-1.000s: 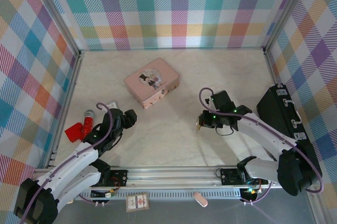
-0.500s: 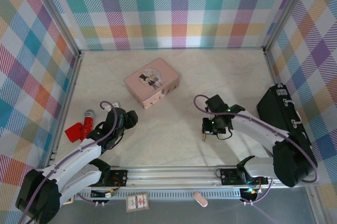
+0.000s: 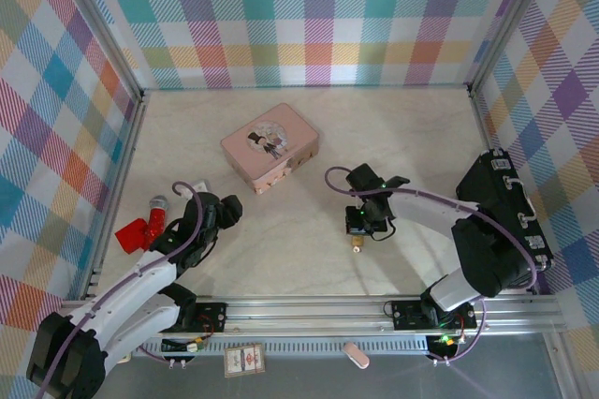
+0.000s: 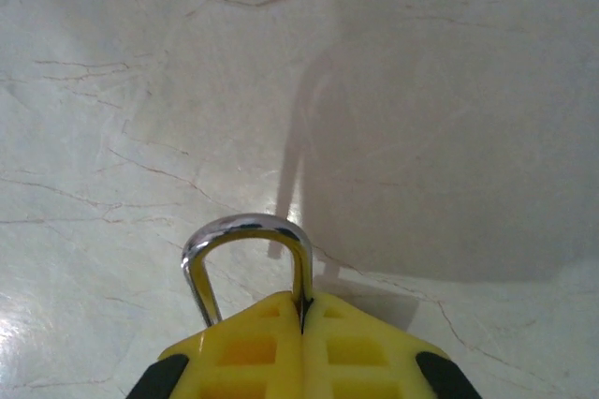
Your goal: Unlock the padlock with the key
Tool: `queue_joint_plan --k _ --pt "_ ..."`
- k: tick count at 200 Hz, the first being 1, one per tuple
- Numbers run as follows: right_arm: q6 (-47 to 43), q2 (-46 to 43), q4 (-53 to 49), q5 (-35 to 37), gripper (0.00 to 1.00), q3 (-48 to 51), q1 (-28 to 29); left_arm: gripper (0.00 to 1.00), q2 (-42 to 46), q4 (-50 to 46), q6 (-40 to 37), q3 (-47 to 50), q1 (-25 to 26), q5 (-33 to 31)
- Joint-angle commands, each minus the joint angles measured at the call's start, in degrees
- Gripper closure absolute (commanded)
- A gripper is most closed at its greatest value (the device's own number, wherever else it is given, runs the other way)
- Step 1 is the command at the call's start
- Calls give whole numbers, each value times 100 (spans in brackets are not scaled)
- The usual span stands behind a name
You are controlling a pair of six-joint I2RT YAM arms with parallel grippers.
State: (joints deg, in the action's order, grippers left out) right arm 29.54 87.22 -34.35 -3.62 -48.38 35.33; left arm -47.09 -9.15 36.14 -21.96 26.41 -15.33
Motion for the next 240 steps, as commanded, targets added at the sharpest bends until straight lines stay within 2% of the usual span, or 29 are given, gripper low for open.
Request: queue_joint_plan --k 1,43,97,122,159,180,208,240 --pt "65 136 -80 69 100 -247 76 31 132 -196 -81 -99 -76 -109" --pt "80 215 -265 221 99 -362 131 31 218 -306 -80 -115 -84 -123" --pt "28 73 -252 190 87 -334 132 31 226 -458 -160 -265 -93 -131" --pt "-10 -11 -324 247 75 -368 132 31 269 -509 -170 -317 -94 -138" --pt "-101 -368 -427 364 69 -421 130 31 371 -753 -268 -463 -93 -209" --pt "-252 -893 -570 787 65 -511 132 31 469 -1072 -475 -710 -110 -378" --pt "-518 -2119 -286 1633 53 -379 121 30 755 -1259 -823 -977 -139 -700" --pt "-805 -3492 529 2466 37 -91 102 30 1123 -1321 -926 -1293 -154 -1419"
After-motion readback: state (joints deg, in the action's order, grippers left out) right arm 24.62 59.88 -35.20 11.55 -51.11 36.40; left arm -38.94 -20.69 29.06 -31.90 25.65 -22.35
